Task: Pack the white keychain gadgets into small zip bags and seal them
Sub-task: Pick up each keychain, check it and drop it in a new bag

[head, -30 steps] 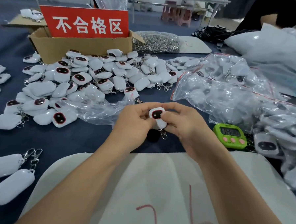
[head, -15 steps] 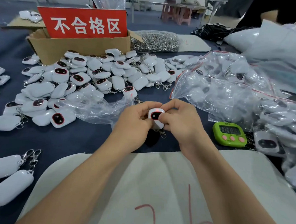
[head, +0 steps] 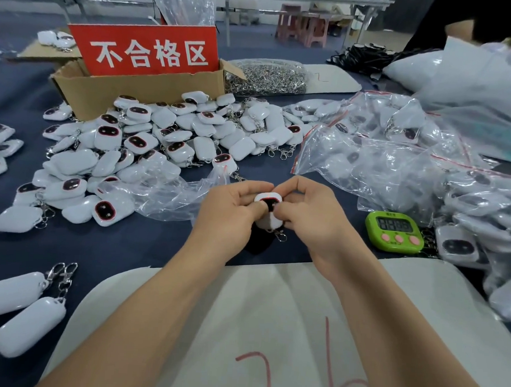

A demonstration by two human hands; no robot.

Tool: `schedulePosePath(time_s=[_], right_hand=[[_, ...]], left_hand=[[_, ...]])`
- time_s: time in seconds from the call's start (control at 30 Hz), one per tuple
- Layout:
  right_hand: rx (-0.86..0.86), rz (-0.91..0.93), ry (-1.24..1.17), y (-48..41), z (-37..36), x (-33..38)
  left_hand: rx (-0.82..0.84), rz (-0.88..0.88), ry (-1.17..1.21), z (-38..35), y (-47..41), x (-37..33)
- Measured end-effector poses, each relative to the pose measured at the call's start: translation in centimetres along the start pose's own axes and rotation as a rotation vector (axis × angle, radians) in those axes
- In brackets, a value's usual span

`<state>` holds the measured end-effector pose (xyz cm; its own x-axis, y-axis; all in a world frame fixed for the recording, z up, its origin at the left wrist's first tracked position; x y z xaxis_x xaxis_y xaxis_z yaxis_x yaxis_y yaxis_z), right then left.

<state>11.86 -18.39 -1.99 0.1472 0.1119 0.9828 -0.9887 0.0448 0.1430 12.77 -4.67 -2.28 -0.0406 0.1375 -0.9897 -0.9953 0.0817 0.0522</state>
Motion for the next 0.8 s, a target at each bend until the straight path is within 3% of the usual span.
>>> schedulePosePath(time_s=[0.17,0.5,0.63,0.8], right_hand=[[0.063,-0.011,-0.036,0.2,-0.5,0.0],[0.034,0.021,-0.081,0.1,-0.4,0.3],[0.008,0.036,-0.062,0.0,0.0,0.3],[-0.134,0.132,0.002,0.2,1.4,1.1]], left_hand=[[-0.006,0.023,0.140,-0.1,0.0,-0.1],[-0.008,-0.032,-0.004,0.1,0.0,-0.1],[-0.044,-0.194,-0.123,-0.1,0.8,-1.6],[-0.235,-0.401,-0.403,-0.1,3.1,-4.1]])
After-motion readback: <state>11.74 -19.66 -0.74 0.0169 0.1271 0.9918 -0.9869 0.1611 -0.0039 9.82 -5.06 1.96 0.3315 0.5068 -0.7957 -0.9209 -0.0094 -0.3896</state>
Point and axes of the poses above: each hand's wrist, its own y-axis away from the middle knuckle, its own z-axis out of the back of the hand, x = y × z, the point moved 9 cm from there along -y, towards the middle knuckle, and after that the axes turned 1 degree about -y, right-handed, at the moved point
